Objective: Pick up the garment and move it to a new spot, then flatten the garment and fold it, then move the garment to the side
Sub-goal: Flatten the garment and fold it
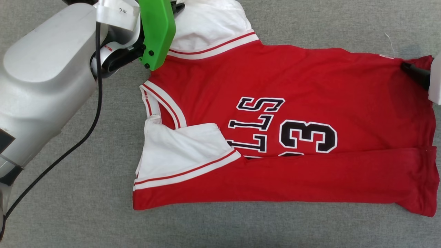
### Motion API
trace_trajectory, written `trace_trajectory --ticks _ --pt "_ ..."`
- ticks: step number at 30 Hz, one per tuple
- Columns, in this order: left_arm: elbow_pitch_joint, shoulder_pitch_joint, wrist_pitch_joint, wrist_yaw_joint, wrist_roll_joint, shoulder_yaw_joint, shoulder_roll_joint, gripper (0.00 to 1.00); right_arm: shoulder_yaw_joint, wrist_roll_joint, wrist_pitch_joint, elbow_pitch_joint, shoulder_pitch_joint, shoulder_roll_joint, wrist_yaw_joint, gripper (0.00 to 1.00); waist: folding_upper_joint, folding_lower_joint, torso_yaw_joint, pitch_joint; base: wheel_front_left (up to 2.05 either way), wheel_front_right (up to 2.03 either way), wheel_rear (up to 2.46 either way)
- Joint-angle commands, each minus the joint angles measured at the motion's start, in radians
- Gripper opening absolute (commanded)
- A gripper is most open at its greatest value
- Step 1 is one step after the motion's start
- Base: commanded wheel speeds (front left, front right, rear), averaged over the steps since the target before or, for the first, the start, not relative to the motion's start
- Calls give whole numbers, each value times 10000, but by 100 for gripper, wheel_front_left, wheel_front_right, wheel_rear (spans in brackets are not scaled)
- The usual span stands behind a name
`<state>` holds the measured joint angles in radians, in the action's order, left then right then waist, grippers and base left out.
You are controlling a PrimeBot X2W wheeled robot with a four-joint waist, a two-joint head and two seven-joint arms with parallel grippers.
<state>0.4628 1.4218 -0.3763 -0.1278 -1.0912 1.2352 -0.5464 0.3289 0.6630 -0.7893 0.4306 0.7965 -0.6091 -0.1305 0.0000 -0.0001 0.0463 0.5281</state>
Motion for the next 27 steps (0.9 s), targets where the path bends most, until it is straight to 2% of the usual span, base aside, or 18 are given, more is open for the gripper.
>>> trace_trajectory --ticks 1,2,7,17,27 --pt "52 116 124 -28 -44 54 -55 0 390 148 -49 286 -323 240 -2 47 0 1 -38 -18 0 0 0" --pt "87 97 167 -28 -68 76 -84 0 425 178 153 283 -318 214 -2 0 0 1 -79 -56 0 0 0" --pt "305 -314 698 -28 -218 208 -286 0 644 386 2049 45 -279 -33 -2 0 0 1 -282 -761 0 0 0" --pt "-334 -1894 1477 -6 -174 348 -949 0 881 690 4336 -737 -1606 -467 -2 0 0 1 -273 -2231 0 0 0" --pt "-1885 -4147 2038 742 -165 401 -1657 0 684 443 5337 -1794 -3729 -602 -2 0 0 1 -224 -3095 0 0 0"
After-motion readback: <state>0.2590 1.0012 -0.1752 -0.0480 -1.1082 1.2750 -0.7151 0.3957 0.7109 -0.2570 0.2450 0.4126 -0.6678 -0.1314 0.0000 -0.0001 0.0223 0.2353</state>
